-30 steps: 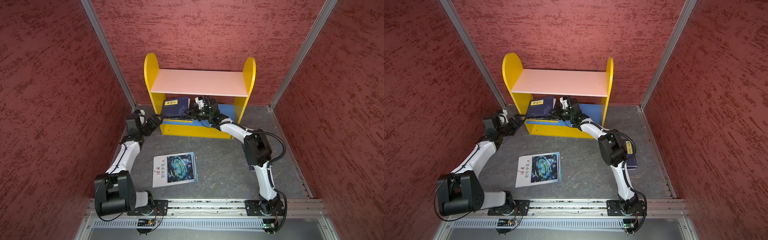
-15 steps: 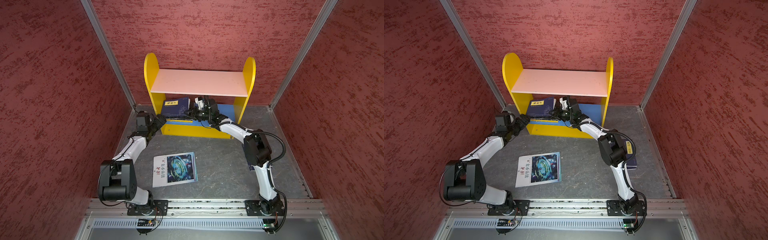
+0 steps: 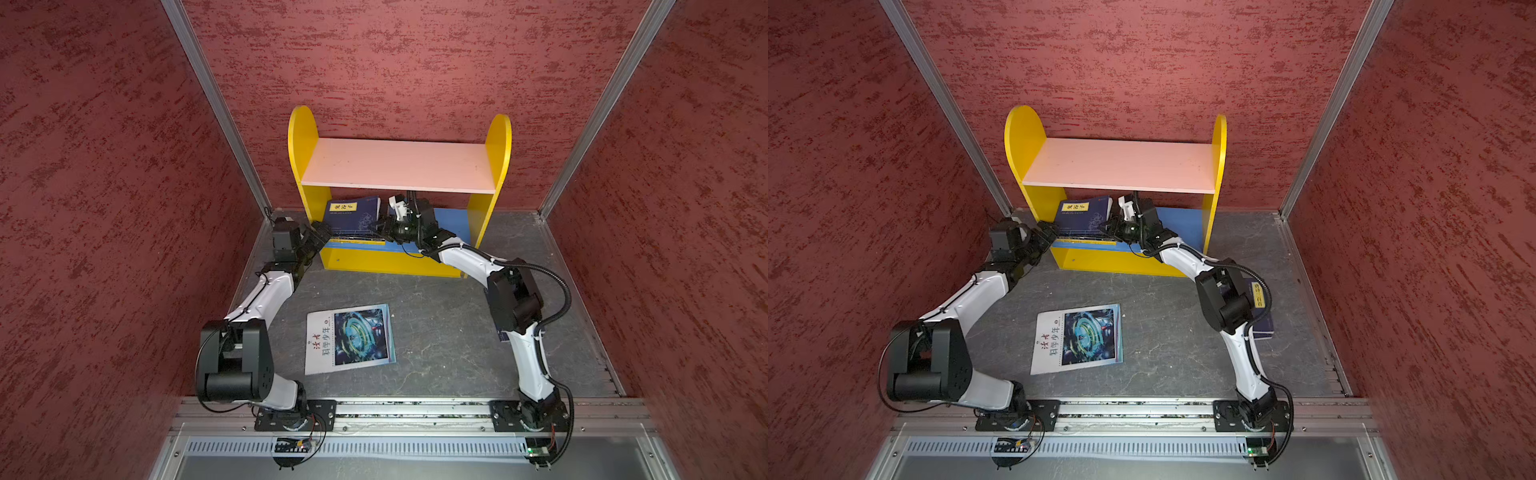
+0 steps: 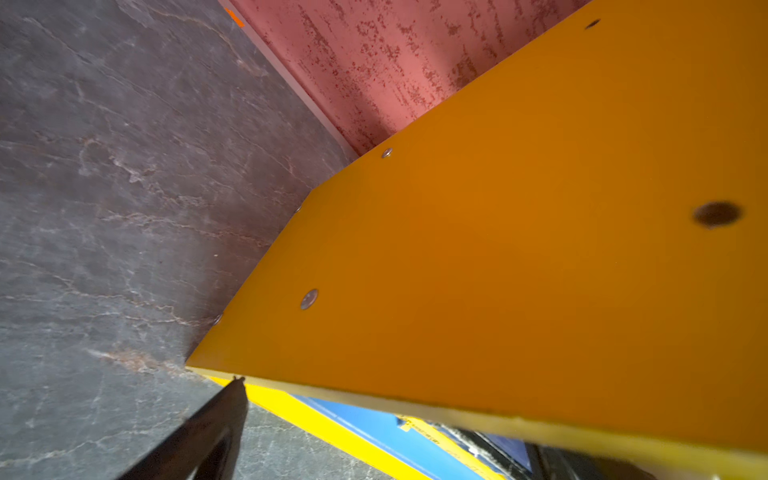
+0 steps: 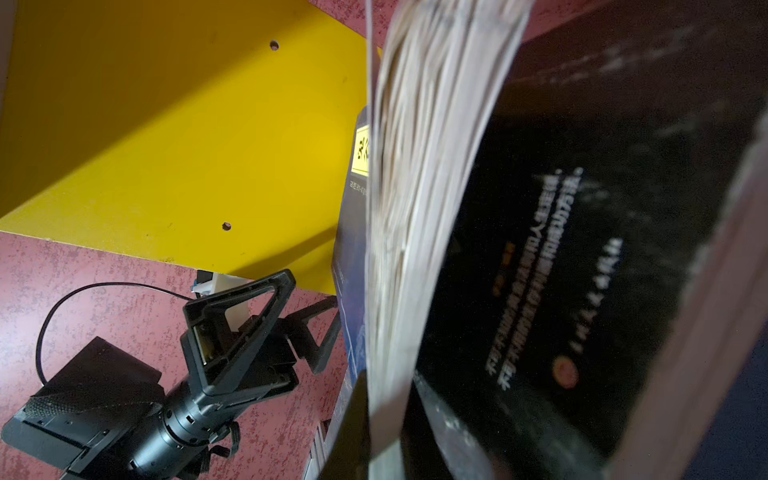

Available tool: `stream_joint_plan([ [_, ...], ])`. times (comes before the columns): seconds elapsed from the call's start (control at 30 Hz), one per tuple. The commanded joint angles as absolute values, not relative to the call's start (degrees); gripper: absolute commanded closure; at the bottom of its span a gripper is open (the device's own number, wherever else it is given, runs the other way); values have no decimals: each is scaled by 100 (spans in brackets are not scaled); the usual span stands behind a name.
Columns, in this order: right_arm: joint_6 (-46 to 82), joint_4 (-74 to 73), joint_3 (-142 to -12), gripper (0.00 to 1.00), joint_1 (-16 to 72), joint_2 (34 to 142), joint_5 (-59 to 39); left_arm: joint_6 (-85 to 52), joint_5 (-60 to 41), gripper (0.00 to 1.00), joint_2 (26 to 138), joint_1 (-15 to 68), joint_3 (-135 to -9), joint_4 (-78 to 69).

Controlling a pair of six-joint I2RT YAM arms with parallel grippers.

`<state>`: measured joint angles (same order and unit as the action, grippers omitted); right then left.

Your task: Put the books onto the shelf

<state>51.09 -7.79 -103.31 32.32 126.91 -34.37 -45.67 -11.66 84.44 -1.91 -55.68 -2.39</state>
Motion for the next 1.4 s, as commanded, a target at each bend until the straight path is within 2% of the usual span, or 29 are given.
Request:
stream_joint_plan([
  [0.0,4746,-436,-10177,93,3397,12752,-3477,-4730,-1178,1,8649,-177,-5710,-293],
  [0.33,4726,-384,-10221,91,3394,12784,-3493,-4846,-581,1,9028,-54,-5957,960],
  [0.47,4611,-105,-10240,77,3385,12732,-3296,-4922,-358,1,9050,-49,-5963,1286],
  [0.6,4465,178,-10316,57,3319,12603,-2982,-4982,-317,1,9009,-37,-5890,1342],
  [0.7,4440,252,-10366,54,3242,12550,-2914,-5018,-346,1,8999,-40,-5862,1323],
  [1.03,4353,1052,-10841,52,3156,12543,-2034,-5025,-386,1,8991,-18,-5909,1294],
  [1.27,4366,1079,-11039,68,3155,12673,-2150,-5060,-448,1,8993,-5,-5891,1221],
  [1.37,4379,1080,-11026,71,3155,12678,-2075,-5056,-472,1,8979,-7,-5885,1201],
])
